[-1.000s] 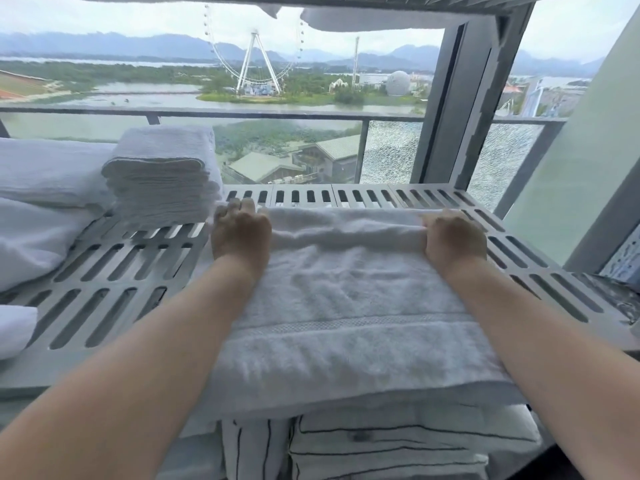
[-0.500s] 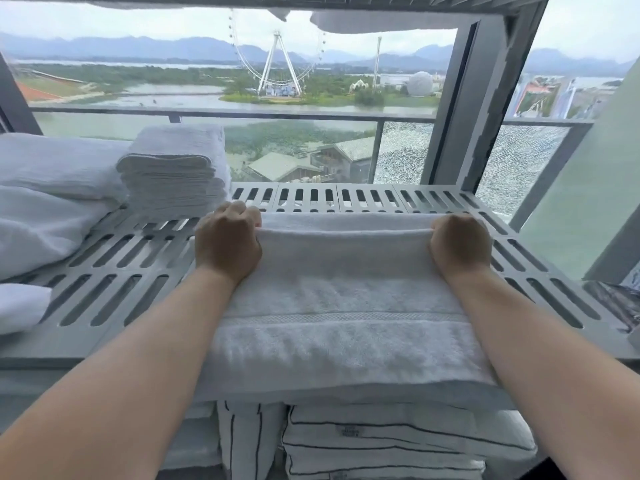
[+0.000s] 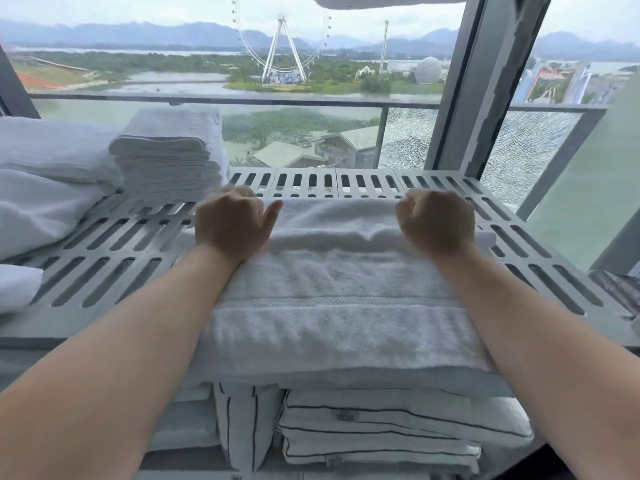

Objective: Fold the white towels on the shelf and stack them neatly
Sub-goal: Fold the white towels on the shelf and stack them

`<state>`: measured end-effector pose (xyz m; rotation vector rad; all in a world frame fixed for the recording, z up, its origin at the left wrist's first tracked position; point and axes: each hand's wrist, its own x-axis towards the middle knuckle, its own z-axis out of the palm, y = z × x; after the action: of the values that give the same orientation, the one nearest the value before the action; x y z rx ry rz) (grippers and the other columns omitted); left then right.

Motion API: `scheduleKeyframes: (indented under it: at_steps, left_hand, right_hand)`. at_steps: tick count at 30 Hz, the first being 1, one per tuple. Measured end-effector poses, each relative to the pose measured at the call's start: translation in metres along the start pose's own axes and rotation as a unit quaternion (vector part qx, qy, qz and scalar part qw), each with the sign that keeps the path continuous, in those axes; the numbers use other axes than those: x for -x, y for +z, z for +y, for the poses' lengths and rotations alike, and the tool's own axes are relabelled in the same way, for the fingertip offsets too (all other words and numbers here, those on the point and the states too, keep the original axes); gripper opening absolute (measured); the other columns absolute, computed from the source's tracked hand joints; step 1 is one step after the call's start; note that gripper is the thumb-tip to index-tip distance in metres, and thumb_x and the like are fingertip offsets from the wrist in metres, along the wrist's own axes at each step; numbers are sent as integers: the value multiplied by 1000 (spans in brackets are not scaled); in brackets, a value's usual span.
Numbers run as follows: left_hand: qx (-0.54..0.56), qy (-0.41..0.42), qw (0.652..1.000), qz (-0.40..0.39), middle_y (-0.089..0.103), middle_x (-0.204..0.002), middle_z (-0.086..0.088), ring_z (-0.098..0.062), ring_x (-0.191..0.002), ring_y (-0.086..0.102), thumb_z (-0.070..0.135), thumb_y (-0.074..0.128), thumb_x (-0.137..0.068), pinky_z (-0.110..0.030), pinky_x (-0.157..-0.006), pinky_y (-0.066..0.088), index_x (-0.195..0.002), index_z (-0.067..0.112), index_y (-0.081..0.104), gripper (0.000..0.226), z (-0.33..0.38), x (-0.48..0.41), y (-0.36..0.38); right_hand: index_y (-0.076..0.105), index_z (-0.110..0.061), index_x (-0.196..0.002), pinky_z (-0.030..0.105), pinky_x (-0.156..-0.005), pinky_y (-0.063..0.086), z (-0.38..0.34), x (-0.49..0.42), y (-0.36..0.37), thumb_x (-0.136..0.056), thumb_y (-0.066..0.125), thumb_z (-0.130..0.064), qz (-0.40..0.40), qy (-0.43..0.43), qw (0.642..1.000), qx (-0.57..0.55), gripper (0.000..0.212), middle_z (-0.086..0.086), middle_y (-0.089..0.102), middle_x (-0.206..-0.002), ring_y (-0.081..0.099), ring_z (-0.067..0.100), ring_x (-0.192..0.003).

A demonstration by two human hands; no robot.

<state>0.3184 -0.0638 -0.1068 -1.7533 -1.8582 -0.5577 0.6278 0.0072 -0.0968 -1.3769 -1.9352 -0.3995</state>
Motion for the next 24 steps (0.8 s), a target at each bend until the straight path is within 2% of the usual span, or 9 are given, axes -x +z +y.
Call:
scheduleKeyframes:
  at_steps: [3,5,6,9,11,13,15,21,24]
  left_hand:
    - [67,44,997,15,70,-92,-2,-25,-84,65,50,38,-99,-37,-71,53,-80,18,68,48,21,-17,3]
    - [122,51,991,-28,71,-103,-1,-23,-91,65,46,43,-98,-38,-78,55,-99,22,67,34,36,-31,8]
    - [140,44,987,-65,70,-112,-2,-23,-97,65,45,44,-98,-39,-81,54,-110,23,64,32,40,-37,13]
    - [146,29,960,-238,48,-148,-3,-25,-132,47,58,40,-96,-45,-107,41,-144,32,43,55,38,-46,31]
    - [102,56,948,-296,26,-163,-2,-24,-148,25,70,28,-93,-46,-120,20,-155,35,24,71,32,-46,41]
    - [93,61,944,-312,12,-166,0,-20,-153,10,79,17,-87,-47,-123,6,-157,39,13,80,27,-46,49]
    - [101,60,941,-319,6,-167,2,-18,-153,4,83,11,-82,-47,-123,-2,-156,42,9,85,25,-49,53]
    - [95,67,942,-315,3,-167,2,-18,-153,1,83,9,-84,-48,-121,-4,-155,44,6,81,24,-49,53]
    - [76,41,950,-300,5,-167,-2,-22,-153,3,77,7,-90,-54,-122,2,-156,41,10,75,26,-46,48]
  right_hand:
    - [61,-16,-67,28,-55,42,-26,-16,12,-90,48,-19,-53,-52,997,-8,26,3,59,-57,61,27,-57]
    - [71,-14,-89,35,-71,53,-44,-29,24,-89,49,-16,-145,-29,988,-32,22,9,69,-83,66,30,-81]
    - [71,-15,-103,39,-83,53,-51,-34,29,-91,48,-18,-191,-13,981,-35,26,11,70,-100,64,31,-94]
    - [53,-23,-135,47,-109,37,-57,-32,45,-99,40,-41,-302,26,953,-16,43,13,54,-138,49,32,-126]
    - [26,-32,-155,52,-122,15,-52,-25,54,-98,28,-60,-358,41,933,6,63,10,25,-163,23,30,-149]
    - [4,-39,-157,55,-122,-2,-47,-23,62,-93,20,-71,-388,50,920,21,73,3,-3,-168,-2,28,-154]
    - [-4,-44,-155,57,-121,-7,-44,-24,66,-88,15,-78,-400,63,914,32,77,1,-13,-167,-11,30,-153]
    - [-12,-46,-153,60,-117,-13,-43,-25,65,-80,9,-87,-401,112,907,62,85,3,-15,-166,-16,32,-151]
    - [-8,-43,-155,59,-119,-9,-39,-22,57,-80,8,-87,-397,125,907,63,88,5,-13,-166,-13,33,-152]
